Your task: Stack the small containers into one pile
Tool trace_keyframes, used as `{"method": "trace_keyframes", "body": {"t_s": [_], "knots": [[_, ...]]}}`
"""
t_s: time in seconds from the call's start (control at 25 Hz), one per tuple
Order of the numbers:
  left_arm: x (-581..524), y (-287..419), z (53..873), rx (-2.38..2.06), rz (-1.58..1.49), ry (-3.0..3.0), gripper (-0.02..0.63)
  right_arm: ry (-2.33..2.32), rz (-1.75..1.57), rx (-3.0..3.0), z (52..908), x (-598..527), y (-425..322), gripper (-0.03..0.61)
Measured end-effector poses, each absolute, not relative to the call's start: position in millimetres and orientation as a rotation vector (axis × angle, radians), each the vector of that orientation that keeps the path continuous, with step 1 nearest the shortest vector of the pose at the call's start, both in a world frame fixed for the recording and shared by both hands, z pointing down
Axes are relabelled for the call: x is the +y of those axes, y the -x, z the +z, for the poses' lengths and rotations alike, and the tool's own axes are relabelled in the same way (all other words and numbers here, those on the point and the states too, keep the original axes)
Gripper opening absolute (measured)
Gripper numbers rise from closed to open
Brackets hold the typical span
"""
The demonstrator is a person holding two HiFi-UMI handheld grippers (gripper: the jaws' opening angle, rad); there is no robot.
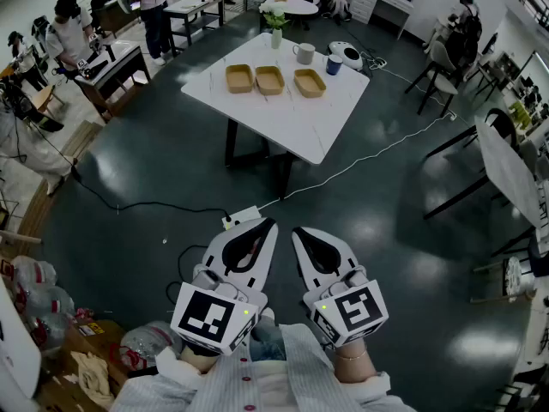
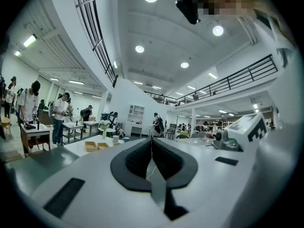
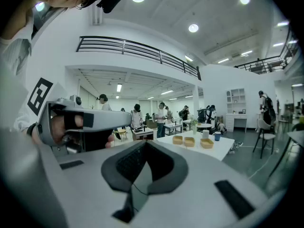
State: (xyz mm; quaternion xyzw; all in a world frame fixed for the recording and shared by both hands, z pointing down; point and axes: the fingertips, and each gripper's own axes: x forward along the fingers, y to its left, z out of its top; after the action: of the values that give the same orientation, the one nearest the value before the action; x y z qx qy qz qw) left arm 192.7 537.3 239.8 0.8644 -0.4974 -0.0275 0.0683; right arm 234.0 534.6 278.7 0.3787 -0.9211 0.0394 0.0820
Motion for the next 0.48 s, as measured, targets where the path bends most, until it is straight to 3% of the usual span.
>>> {"method": "trace_keyframes", "body": {"t_s": [0.48], "knots": [[543.4, -185.9, 241.8, -1.577, -0.071, -2.573, 0.02, -1.134, 0.127, -2.769, 280.3, 542.1, -245.5, 0.011]]}}
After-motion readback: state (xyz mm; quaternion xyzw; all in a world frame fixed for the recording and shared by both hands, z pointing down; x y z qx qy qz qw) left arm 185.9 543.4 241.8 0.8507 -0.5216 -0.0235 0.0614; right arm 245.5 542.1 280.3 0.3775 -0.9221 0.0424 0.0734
